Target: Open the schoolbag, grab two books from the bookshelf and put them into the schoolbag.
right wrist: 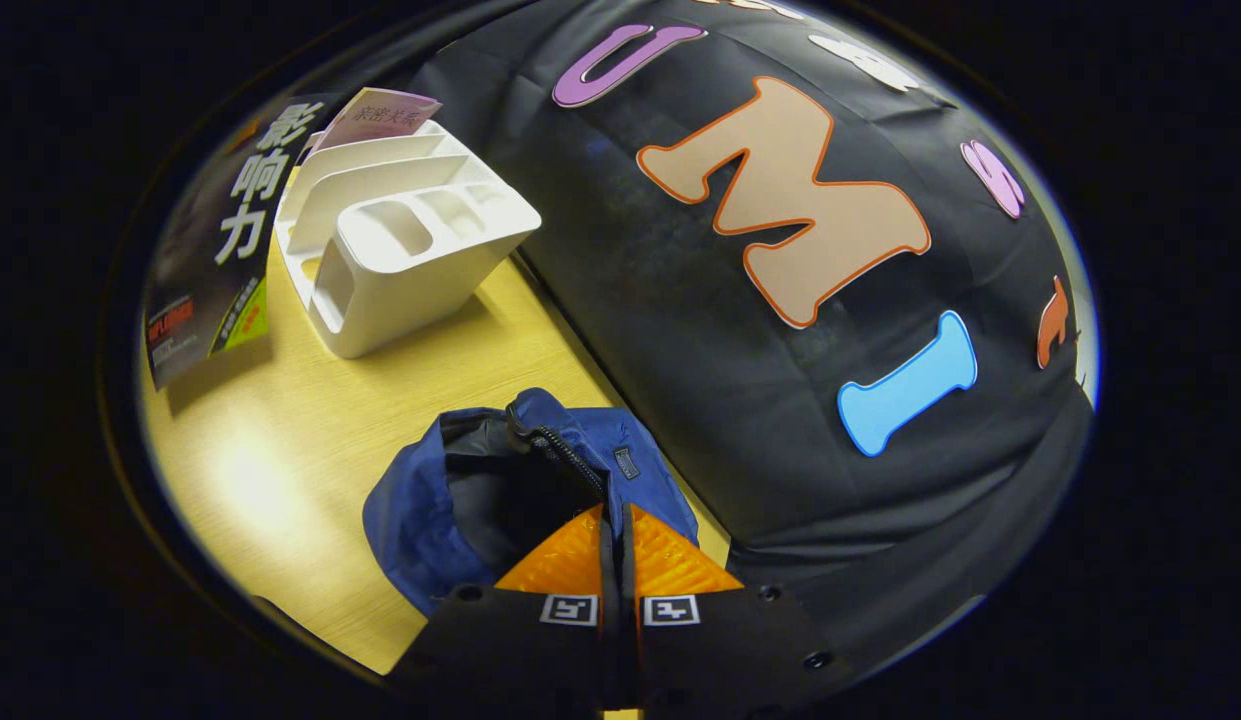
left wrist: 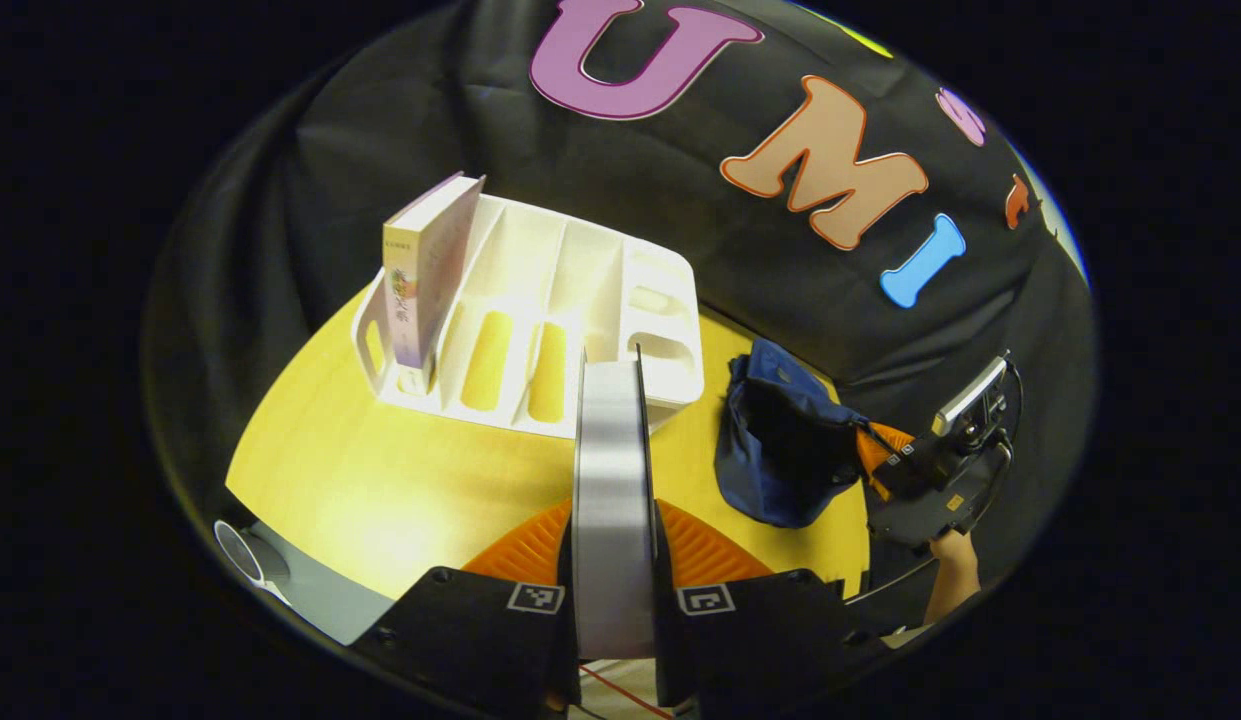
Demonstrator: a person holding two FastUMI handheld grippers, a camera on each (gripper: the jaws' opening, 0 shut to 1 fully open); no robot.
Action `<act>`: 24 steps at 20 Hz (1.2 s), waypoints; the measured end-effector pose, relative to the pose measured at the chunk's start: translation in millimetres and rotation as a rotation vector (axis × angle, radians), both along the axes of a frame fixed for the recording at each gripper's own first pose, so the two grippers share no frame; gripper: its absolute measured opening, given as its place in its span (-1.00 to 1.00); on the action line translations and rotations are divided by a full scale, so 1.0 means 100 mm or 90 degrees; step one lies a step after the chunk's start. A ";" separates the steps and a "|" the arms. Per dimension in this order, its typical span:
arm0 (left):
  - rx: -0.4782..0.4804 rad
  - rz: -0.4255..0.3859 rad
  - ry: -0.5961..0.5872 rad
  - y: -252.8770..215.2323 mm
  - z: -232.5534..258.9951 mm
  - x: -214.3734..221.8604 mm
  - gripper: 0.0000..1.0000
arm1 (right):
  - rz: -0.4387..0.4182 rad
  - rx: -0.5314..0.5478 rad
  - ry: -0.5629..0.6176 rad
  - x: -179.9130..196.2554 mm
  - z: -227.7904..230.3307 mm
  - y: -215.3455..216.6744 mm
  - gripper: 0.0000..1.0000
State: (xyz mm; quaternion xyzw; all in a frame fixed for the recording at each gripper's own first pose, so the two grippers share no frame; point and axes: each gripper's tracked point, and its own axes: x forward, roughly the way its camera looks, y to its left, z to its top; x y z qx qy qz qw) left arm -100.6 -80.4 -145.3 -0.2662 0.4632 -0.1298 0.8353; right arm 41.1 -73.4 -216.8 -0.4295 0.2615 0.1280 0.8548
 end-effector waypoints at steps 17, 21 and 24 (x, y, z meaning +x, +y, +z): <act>-0.230 0.038 -0.009 -1.36 -0.02 0.26 -0.48 | 0.018 0.038 0.012 0.06 0.10 -0.09 -0.94; -0.269 0.051 0.004 -1.52 -0.07 0.27 -0.48 | 0.015 0.041 0.019 0.06 0.08 -0.18 -0.94; -0.288 0.055 0.008 -1.54 -0.04 0.24 -0.48 | 0.016 0.043 0.018 0.08 0.08 -0.24 -0.94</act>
